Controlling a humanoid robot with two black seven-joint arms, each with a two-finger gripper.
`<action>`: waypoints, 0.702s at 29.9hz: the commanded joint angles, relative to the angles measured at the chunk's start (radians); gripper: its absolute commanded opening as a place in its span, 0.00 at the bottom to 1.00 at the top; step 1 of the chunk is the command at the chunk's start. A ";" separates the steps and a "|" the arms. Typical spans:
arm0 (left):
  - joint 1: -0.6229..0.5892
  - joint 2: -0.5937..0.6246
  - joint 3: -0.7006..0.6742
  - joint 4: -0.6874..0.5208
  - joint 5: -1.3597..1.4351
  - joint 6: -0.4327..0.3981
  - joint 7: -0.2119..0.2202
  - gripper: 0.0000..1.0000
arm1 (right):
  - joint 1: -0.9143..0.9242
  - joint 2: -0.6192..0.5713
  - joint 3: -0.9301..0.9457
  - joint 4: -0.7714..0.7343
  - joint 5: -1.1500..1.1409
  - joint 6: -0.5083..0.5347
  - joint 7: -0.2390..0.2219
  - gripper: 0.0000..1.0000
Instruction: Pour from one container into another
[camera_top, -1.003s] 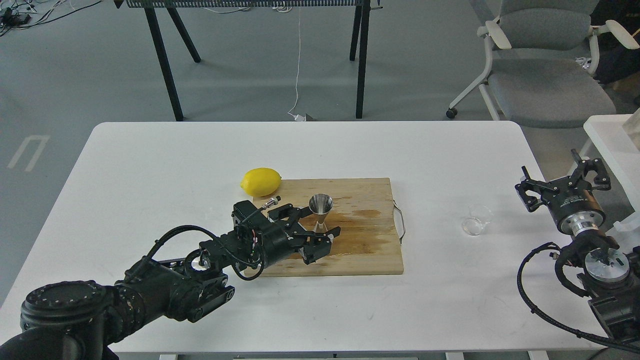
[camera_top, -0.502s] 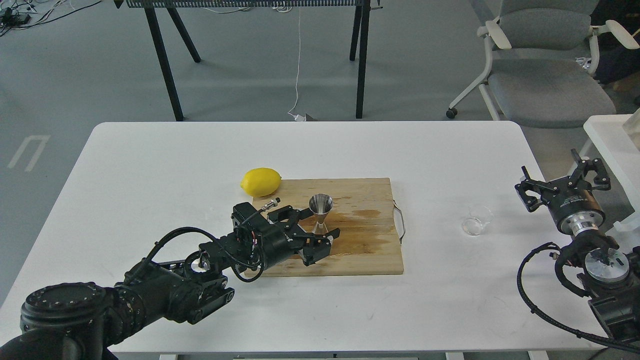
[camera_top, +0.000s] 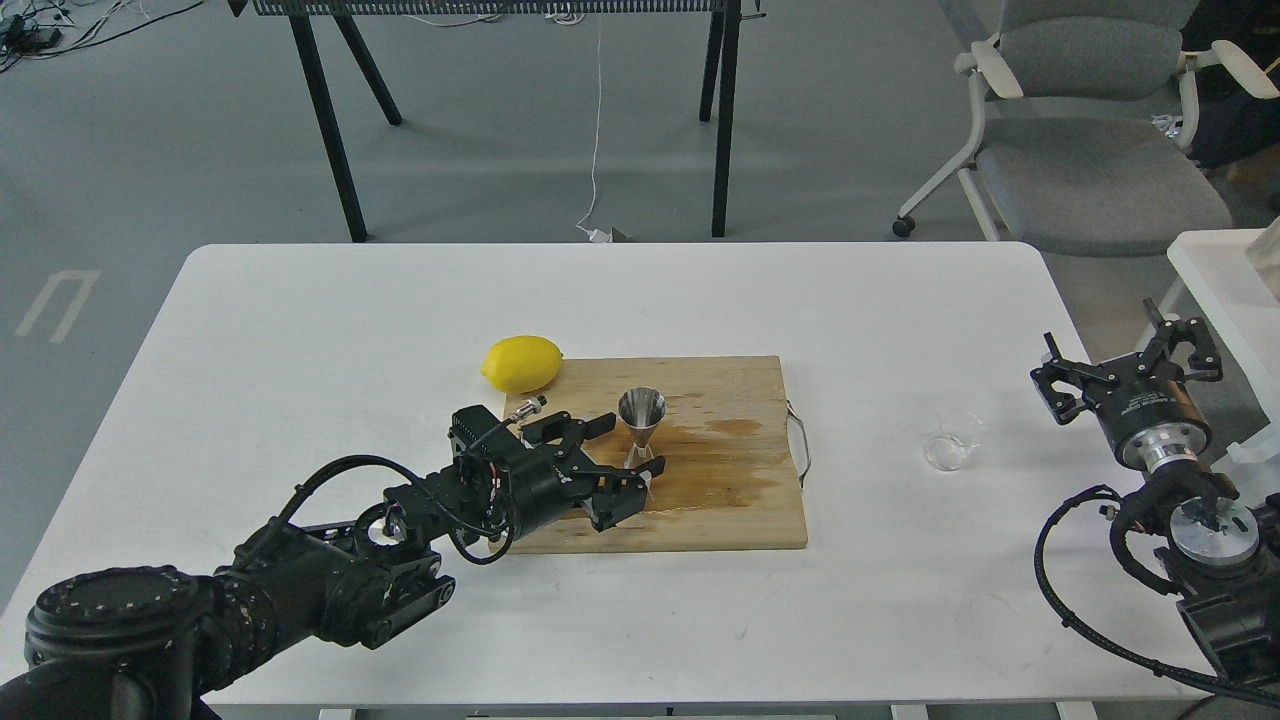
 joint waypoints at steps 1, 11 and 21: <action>0.002 0.011 0.000 -0.004 0.000 0.000 0.000 0.87 | 0.000 0.000 0.000 0.000 0.000 0.000 0.001 1.00; 0.024 0.012 0.000 -0.007 0.000 0.000 0.000 0.87 | -0.006 -0.002 0.000 0.000 0.000 0.000 -0.001 1.00; 0.025 0.180 0.000 -0.124 -0.002 0.000 0.000 0.87 | -0.008 -0.003 0.002 0.000 0.000 0.000 0.001 1.00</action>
